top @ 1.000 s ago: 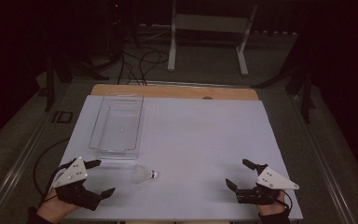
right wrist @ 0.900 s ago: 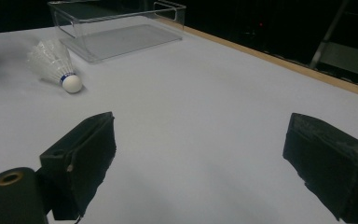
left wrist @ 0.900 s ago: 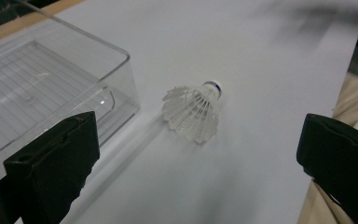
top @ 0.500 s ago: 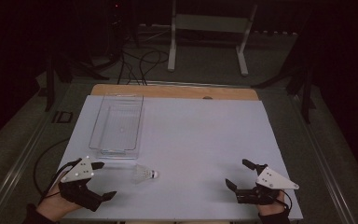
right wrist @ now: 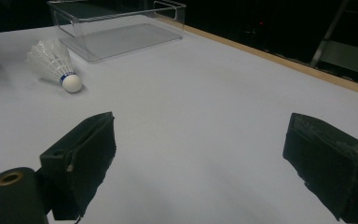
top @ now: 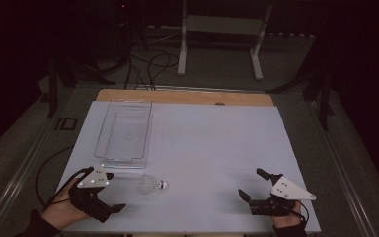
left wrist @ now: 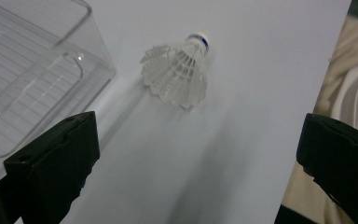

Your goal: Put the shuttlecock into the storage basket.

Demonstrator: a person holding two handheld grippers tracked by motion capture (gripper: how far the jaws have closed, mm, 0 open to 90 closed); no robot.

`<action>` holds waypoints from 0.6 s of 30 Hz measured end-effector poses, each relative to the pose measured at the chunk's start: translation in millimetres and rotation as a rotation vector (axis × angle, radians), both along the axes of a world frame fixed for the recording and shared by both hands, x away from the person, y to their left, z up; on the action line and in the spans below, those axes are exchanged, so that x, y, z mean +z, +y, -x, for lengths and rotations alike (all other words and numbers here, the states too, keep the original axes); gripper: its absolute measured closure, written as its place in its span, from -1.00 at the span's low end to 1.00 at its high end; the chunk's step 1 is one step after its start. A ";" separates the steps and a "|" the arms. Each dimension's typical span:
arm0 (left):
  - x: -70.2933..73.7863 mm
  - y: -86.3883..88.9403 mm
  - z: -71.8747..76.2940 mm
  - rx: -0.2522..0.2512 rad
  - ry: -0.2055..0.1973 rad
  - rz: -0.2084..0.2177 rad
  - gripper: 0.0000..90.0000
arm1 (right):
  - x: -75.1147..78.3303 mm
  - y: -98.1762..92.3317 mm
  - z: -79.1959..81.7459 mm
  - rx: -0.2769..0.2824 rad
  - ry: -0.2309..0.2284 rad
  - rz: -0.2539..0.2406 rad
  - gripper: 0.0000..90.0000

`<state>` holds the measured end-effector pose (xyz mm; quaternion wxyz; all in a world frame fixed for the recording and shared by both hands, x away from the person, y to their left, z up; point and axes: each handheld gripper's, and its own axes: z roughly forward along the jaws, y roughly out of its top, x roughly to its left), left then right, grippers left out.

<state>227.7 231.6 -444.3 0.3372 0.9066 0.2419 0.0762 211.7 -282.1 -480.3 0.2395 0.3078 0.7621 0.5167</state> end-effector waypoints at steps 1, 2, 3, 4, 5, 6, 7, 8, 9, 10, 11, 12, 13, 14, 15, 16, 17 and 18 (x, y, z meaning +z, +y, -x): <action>0.0 0.0 0.0 0.000 0.000 0.000 -1.00 | 0.0 0.0 0.0 0.000 0.000 0.000 -0.80; -0.4 -1.1 -1.3 -0.009 0.013 -0.009 -1.00 | -0.1 0.0 -0.2 0.002 -0.001 0.004 -0.80; -0.4 -1.1 -1.3 -0.009 0.013 -0.009 -1.00 | -0.1 0.0 -0.2 0.002 -0.001 0.004 -0.80; -0.3 -2.4 -2.6 -0.016 0.027 -0.023 -1.00 | -0.3 0.2 -0.2 0.003 0.000 0.005 -0.80; -0.3 -2.4 -2.6 -0.016 0.027 -0.023 -1.00 | -0.3 0.2 -0.2 0.003 0.000 0.005 -0.80; 0.0 -3.4 -3.5 -0.020 0.035 -0.036 -1.00 | -0.3 0.5 -0.1 0.004 0.001 0.007 -0.80; 0.0 -3.4 -3.5 -0.020 0.035 -0.036 -1.00 | -0.4 0.6 -0.1 0.004 0.001 0.007 -0.80; 0.4 -4.7 -4.3 -0.025 0.043 -0.045 -1.00 | -0.4 0.5 -0.2 0.005 0.003 0.007 -0.80; 0.4 -4.7 -4.3 -0.025 0.043 -0.045 -1.00 | -0.4 0.5 -0.2 0.005 0.003 0.007 -0.80; 0.9 -5.7 -5.0 -0.031 0.047 -0.047 -1.00 | -0.4 0.4 -0.3 0.005 0.004 0.007 -0.80; 1.3 -6.4 -5.4 -0.033 0.051 -0.054 -1.00 | -0.4 0.4 -0.3 0.003 0.004 0.007 -0.80; 2.2 -7.9 -6.4 -0.039 0.057 -0.064 -1.00 | -0.4 0.4 -0.3 0.004 0.004 0.006 -0.80; 2.2 -7.9 -6.4 -0.039 0.057 -0.064 -1.00 | -0.4 0.5 -0.2 0.004 0.005 0.005 -0.80; 3.6 -10.0 -7.2 -0.046 0.064 -0.082 -1.00 | -0.4 0.7 -0.2 0.005 0.004 0.008 -0.80; 3.6 -10.0 -7.2 -0.046 0.064 -0.082 -1.00 | -0.4 0.8 -0.2 0.006 0.003 0.008 -0.80; 4.9 -12.2 -8.0 -0.057 0.072 -0.098 -1.00 | -0.4 0.9 -0.2 0.006 0.003 0.007 -0.80; 4.9 -12.2 -8.0 -0.057 0.072 -0.098 -1.00 | -0.4 0.9 -0.2 0.006 0.003 0.007 -0.80; 6.3 -14.4 -8.7 -0.066 0.077 -0.112 -1.00 | -0.4 0.9 -0.3 0.006 0.003 0.008 -0.80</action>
